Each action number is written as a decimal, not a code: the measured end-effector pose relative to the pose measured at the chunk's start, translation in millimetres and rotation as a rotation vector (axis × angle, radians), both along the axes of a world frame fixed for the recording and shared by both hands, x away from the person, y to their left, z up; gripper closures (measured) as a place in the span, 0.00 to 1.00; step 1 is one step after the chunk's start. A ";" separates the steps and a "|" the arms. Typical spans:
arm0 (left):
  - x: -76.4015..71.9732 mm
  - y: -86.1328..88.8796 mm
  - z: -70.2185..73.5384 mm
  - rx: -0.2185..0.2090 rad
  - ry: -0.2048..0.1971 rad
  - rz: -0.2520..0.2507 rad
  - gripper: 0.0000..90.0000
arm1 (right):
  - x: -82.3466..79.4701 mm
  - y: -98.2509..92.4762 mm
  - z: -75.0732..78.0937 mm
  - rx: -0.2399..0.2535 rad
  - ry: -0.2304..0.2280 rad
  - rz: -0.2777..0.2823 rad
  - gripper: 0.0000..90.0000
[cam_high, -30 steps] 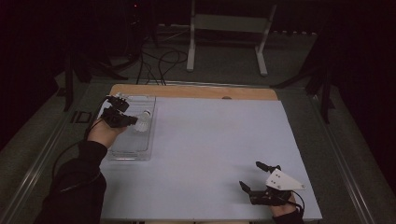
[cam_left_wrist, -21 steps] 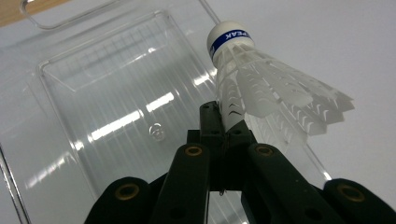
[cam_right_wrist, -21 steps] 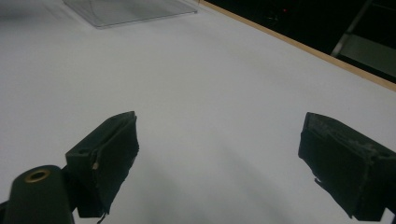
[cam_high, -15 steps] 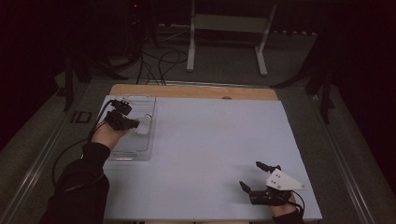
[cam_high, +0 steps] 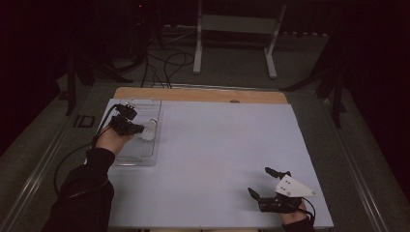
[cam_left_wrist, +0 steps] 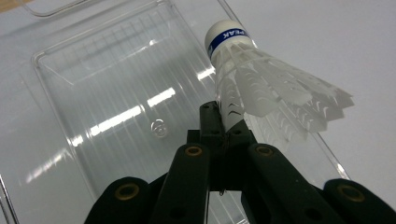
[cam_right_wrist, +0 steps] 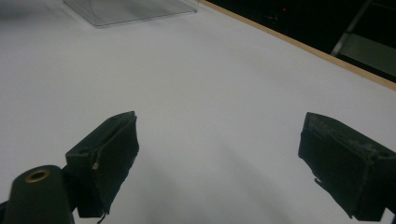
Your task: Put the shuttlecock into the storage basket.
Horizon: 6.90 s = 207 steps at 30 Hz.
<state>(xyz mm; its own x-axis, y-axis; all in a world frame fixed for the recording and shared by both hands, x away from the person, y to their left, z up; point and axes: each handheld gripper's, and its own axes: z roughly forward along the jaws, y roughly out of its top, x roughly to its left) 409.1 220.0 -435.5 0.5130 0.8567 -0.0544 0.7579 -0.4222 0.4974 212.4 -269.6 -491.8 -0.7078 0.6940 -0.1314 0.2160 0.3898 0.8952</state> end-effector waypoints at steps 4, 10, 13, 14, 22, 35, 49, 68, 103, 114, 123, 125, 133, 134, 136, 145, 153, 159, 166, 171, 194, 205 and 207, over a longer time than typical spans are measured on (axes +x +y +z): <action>0.8 0.5 -4.0 0.005 0.016 -0.003 1.00 | 0.0 -0.3 0.0 0.000 0.000 -0.001 0.13; 1.7 -5.6 -13.2 0.047 0.072 -0.043 1.00 | 0.2 0.2 -0.1 -0.004 -0.002 0.002 0.13; 1.8 -9.1 -16.7 0.058 0.089 -0.054 0.82 | 0.0 0.1 0.1 -0.002 -0.001 0.000 0.13; 2.1 -9.2 -16.8 0.054 0.096 -0.053 0.73 | 0.0 0.0 0.0 -0.002 -0.001 0.000 0.13; -0.2 -11.5 -3.1 0.034 0.049 -0.005 0.26 | 0.2 0.0 -0.1 -0.003 0.001 -0.005 0.13; -6.7 -20.0 13.6 -0.052 0.002 -0.076 0.01 | 0.1 0.0 0.1 -0.005 0.001 -0.007 0.13; -17.0 -40.5 19.0 -0.078 -0.055 -0.224 0.00 | 0.2 0.2 -0.1 -0.004 0.003 -0.006 0.13; -26.2 -66.8 27.4 -0.100 -0.044 -0.313 0.00 | 0.8 -0.4 -0.4 0.000 0.002 -0.006 0.13; -58.7 -118.3 19.5 -0.141 -0.091 -0.515 0.00 | 0.7 0.3 -0.6 -0.002 0.009 -0.005 0.13; -72.7 -127.6 9.9 -0.155 -0.077 -0.566 0.00 | 0.4 0.1 -0.2 -0.004 0.006 -0.003 0.13; -84.1 -130.3 -2.7 -0.169 -0.067 -0.602 0.00 | 0.4 0.3 -0.1 -0.004 0.005 -0.002 0.13; -86.9 -130.7 -4.7 -0.167 -0.066 -0.610 0.00 | 0.4 0.3 0.0 -0.004 0.004 -0.002 0.13; -98.3 -130.2 -12.9 -0.171 -0.069 -0.627 0.00 | 0.2 -0.1 0.3 -0.006 0.003 -0.003 0.13; -99.5 -129.5 -13.5 -0.168 -0.070 -0.631 0.00 | 0.2 -0.1 0.3 -0.006 0.004 -0.002 0.13; -102.4 -128.9 -15.5 -0.173 -0.066 -0.628 0.00 | 0.2 -0.1 0.2 -0.006 0.005 -0.003 0.13; -115.1 -128.2 -29.1 -0.143 -0.052 -0.644 0.00 | 0.3 0.5 0.3 -0.003 0.005 -0.003 0.13; -122.0 -121.2 -37.8 -0.145 -0.054 -0.651 0.00 | 0.3 0.4 0.2 -0.002 0.005 -0.004 0.13; -130.1 -110.1 -44.8 -0.152 -0.052 -0.631 0.00 | 0.1 0.1 0.6 -0.002 0.005 -0.005 0.13; -140.6 -95.2 -54.8 -0.175 -0.060 -0.607 0.00 | 0.4 0.8 0.1 -0.002 0.007 -0.005 0.13; -146.7 -85.6 -58.6 -0.198 -0.062 -0.595 0.00 | 0.6 0.4 0.3 -0.003 0.005 -0.006 0.13; -168.8 -53.3 -74.9 -0.221 -0.057 -0.555 0.00 | 0.5 -0.2 0.2 -0.009 0.005 -0.004 0.13; -173.8 -40.1 -75.9 -0.269 -0.085 -0.534 0.00 | 0.5 0.0 0.1 -0.011 0.003 -0.002 0.13; -174.5 -37.1 -77.2 -0.281 -0.093 -0.519 0.00 | 0.6 -0.5 -0.2 -0.011 0.006 -0.003 0.13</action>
<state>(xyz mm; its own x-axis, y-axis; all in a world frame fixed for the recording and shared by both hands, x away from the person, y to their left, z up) 234.6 182.9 -512.7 0.8741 0.4523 -0.1774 0.4357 -0.5683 0.6979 213.0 -270.1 -492.0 -0.7067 0.6945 -0.1353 0.2221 0.3993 0.8895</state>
